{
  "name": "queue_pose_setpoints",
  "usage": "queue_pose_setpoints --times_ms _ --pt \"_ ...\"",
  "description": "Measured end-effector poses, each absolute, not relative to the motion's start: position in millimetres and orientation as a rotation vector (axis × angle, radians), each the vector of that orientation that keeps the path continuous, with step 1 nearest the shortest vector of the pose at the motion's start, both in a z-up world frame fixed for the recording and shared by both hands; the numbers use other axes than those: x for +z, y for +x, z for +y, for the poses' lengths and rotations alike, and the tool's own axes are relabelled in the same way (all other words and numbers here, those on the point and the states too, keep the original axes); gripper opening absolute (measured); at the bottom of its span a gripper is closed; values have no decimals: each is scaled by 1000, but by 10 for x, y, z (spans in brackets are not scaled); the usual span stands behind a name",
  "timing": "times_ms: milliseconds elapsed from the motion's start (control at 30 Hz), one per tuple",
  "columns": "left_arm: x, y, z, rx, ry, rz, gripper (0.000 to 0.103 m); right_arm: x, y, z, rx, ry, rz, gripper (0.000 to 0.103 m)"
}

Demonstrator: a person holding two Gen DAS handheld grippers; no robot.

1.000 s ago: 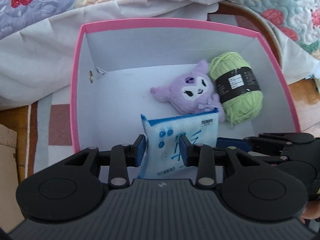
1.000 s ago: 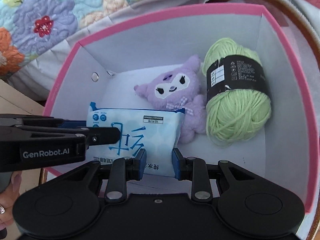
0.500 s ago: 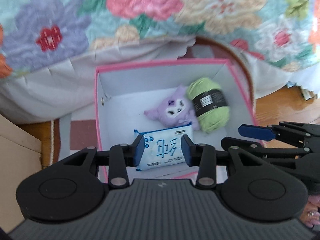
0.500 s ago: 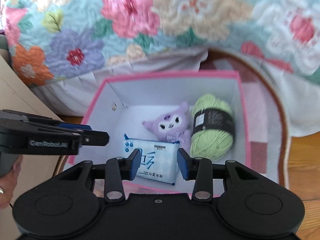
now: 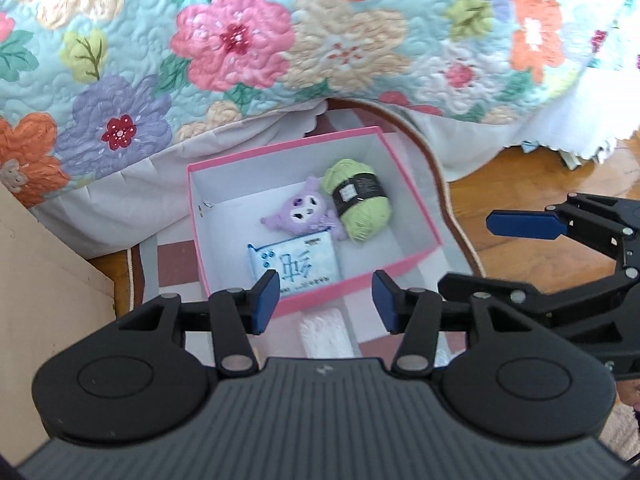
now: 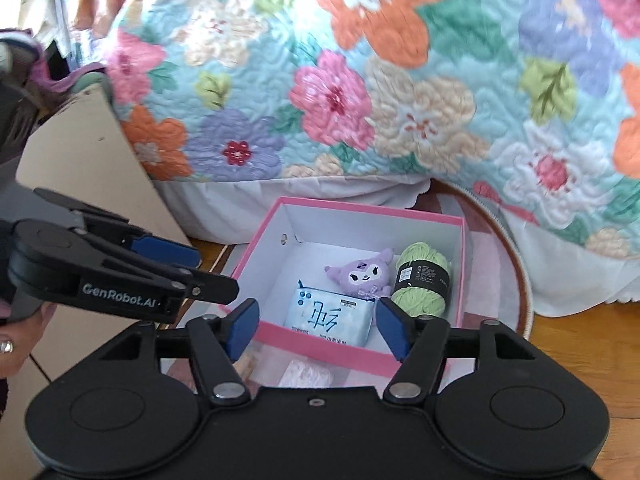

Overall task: Organize objects
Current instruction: 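Open the right tool to release the wet-wipe pack and withdraw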

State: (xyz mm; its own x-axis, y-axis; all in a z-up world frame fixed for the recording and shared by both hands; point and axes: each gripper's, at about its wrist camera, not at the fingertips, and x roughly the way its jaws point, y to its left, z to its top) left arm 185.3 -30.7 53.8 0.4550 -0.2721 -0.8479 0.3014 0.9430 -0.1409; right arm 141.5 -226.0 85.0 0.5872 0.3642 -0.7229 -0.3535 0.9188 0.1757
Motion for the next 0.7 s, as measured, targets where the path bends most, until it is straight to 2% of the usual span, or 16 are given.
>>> queue_pose_setpoints --times_ms 200,500,700 --pt "717 1486 -310 -363 10 1017 58 1011 904 -2373 448 -20 819 82" --pt "838 963 -379 -393 31 1002 60 1009 328 -2558 439 -80 835 82" --pt "647 697 -460 -412 33 1033 63 830 88 -2710 450 -34 859 83"
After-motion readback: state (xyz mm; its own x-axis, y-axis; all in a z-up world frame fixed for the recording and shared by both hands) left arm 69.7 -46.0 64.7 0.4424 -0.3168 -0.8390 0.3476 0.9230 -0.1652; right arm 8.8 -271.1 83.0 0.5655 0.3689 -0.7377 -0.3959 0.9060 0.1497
